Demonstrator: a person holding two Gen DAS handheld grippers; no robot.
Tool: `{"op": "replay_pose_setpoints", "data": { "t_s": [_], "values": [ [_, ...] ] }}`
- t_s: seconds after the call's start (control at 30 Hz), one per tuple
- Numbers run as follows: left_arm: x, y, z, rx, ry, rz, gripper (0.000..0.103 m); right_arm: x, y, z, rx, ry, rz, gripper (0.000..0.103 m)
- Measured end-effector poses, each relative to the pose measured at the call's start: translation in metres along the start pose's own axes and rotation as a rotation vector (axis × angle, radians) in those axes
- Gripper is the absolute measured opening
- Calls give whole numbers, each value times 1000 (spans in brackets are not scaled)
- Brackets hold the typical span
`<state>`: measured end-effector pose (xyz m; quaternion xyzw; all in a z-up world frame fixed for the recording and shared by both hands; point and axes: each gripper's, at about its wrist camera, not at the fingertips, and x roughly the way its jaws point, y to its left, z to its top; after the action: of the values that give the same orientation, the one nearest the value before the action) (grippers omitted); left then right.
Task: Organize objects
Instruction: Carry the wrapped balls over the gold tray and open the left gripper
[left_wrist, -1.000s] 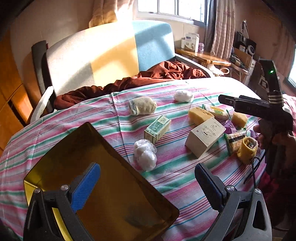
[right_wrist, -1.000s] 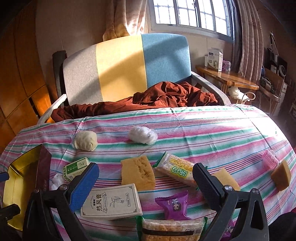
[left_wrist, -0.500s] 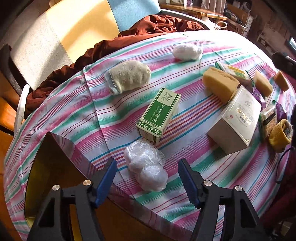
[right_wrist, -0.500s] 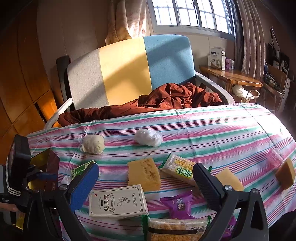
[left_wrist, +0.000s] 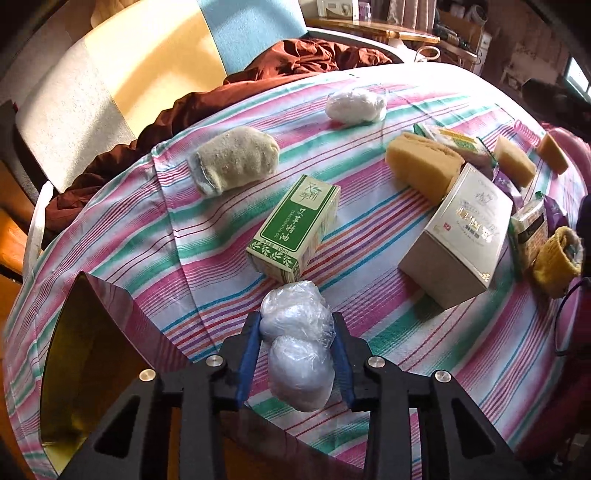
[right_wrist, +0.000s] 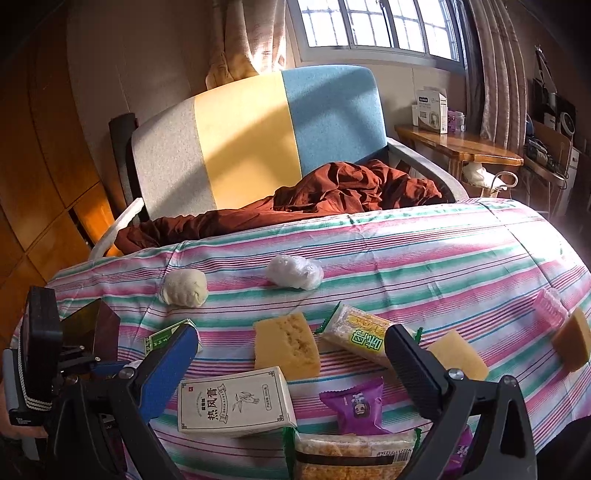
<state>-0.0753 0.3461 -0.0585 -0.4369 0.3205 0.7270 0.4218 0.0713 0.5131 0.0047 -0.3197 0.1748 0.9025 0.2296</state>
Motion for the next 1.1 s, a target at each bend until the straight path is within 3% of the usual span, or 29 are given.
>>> {"op": "replay_pose_setpoints", "data": {
  "t_s": [0.23, 0.4, 0.6, 0.87, 1.03, 1.1],
  "values": [
    [-59, 7, -25, -131, -175, -30, 37, 4, 14, -5, -64, 21, 18, 103],
    [-91, 24, -64, -262, -252, -35, 37, 16, 55, -16, -226, 82, 89, 103],
    [-99, 45, -114, -379, -262, -22, 37, 56, 106, -20, -381, 192, 123, 103],
    [-106, 68, -158, -486, -270, 1, 37, 120, 144, -19, -409, 344, 122, 103],
    [-107, 77, -173, -523, -259, 19, 38, 141, 152, -21, -421, 371, 80, 102],
    [-106, 81, -178, -538, -254, 27, 38, 146, 153, -24, -432, 390, 91, 84]
  ]
}}
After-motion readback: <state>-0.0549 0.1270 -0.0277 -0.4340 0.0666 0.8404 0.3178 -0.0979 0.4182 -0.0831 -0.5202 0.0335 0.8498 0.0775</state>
